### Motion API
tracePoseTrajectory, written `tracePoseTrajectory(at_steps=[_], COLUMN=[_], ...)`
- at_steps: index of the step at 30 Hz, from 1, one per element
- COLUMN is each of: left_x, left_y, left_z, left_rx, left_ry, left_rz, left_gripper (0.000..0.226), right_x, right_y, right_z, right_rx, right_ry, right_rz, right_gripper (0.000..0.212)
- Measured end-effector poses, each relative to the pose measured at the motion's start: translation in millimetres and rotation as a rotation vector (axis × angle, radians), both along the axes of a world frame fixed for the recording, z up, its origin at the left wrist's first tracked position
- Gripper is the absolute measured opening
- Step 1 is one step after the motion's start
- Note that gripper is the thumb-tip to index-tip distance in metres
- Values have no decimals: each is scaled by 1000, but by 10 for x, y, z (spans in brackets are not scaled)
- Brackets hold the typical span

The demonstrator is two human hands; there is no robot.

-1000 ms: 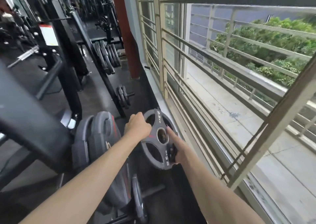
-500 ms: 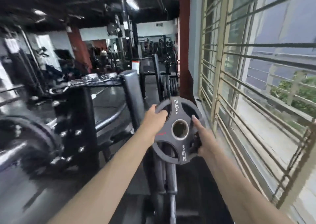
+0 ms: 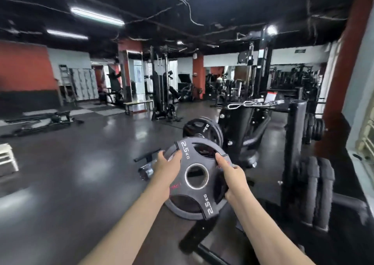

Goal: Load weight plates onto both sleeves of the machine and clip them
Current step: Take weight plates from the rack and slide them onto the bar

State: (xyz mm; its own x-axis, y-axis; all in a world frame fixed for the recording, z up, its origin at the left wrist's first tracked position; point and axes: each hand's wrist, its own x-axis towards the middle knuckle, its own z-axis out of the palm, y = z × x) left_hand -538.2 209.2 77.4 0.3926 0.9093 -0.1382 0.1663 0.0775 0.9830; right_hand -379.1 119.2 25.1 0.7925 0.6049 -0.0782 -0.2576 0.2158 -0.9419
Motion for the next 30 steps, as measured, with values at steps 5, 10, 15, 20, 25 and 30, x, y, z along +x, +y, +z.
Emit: tracePoseTrajectory(at_steps=[5, 10, 15, 20, 25, 30], left_x=[-830, -1107, -1174, -1024, -943, -885], left_y=[686, 1200, 963, 1034, 951, 1030], left_z=[-159, -247, 92, 149, 198, 170], left_rx=[-147, -248, -291, -312, -345, -364], left_ry=[-97, -165, -181, -273, -190, -220], left_rz=[165, 211, 185, 108, 102, 103], left_gripper=[101, 133, 112, 84, 85, 49], right_x=[-929, -1360, -1454, -1357, -1364, -1434], right_y=[627, 985, 1143, 1255, 1360, 1418], right_z=[95, 247, 326, 285, 124, 68], right_rx=[-11, -67, -150, -157, -181, -211], right_ry=[-43, -101, -160, -125, -86, -130], right_rz=[26, -43, -114, -171, -186, -296], right_gripper=[47, 49, 56, 60, 62, 47])
